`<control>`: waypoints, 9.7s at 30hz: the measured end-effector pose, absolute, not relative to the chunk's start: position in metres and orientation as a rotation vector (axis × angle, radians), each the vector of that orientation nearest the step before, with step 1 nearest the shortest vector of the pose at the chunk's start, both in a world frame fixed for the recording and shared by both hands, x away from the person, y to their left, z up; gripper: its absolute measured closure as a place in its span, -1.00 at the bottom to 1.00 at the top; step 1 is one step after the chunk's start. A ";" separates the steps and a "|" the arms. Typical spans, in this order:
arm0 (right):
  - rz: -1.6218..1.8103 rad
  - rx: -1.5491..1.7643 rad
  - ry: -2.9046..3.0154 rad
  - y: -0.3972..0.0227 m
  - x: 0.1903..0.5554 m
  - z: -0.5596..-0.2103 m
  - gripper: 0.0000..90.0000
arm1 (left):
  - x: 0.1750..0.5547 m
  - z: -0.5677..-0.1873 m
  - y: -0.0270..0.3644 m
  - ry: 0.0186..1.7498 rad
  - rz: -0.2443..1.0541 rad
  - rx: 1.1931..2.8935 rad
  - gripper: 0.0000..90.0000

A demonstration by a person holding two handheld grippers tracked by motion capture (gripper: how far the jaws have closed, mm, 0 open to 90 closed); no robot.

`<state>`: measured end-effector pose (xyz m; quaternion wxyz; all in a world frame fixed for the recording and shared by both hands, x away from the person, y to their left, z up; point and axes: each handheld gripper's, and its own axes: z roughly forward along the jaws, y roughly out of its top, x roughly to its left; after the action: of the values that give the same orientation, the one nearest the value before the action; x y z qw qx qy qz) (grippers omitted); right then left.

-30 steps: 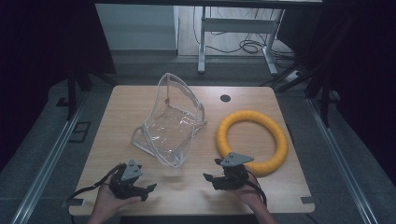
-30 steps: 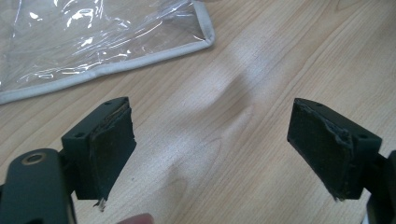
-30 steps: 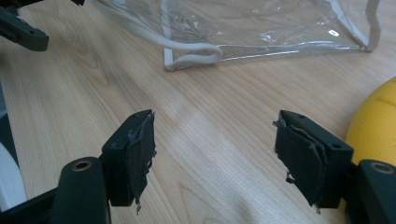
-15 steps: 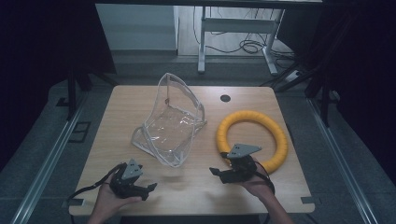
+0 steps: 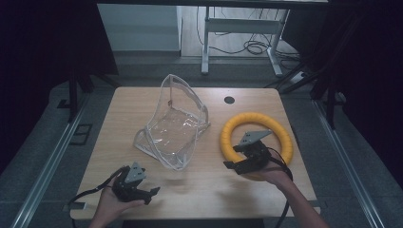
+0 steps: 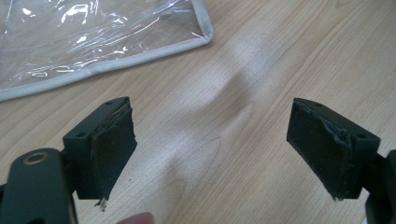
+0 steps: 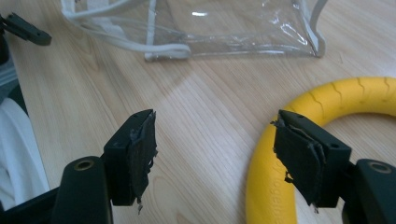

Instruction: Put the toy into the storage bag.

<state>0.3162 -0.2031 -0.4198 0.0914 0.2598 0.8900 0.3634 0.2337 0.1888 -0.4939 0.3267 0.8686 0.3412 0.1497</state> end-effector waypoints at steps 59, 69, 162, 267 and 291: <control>0.336 0.904 2.902 -0.184 0.386 -0.502 -0.18 | 0.234 -0.494 0.189 0.891 0.422 2.294 -0.67; 0.305 0.940 2.921 -0.180 0.388 -0.503 0.05 | 0.234 -0.494 0.189 0.893 0.421 2.291 -0.67; 1.226 0.940 2.376 -0.231 0.360 -0.344 0.12 | 0.234 -0.494 0.189 0.891 0.433 2.282 -0.66; 1.838 0.537 2.147 -0.146 0.315 -0.269 0.10 | 0.235 -0.496 0.189 0.881 0.426 2.311 -0.67; 1.899 0.407 2.210 -0.098 0.316 -0.264 0.10 | 0.234 -0.496 0.189 0.885 0.430 2.314 -0.68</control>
<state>0.3160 -0.0982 -0.2636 0.0996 0.1376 0.7475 0.6421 0.2335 0.1888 -0.4960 0.3084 0.8753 0.3349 0.1628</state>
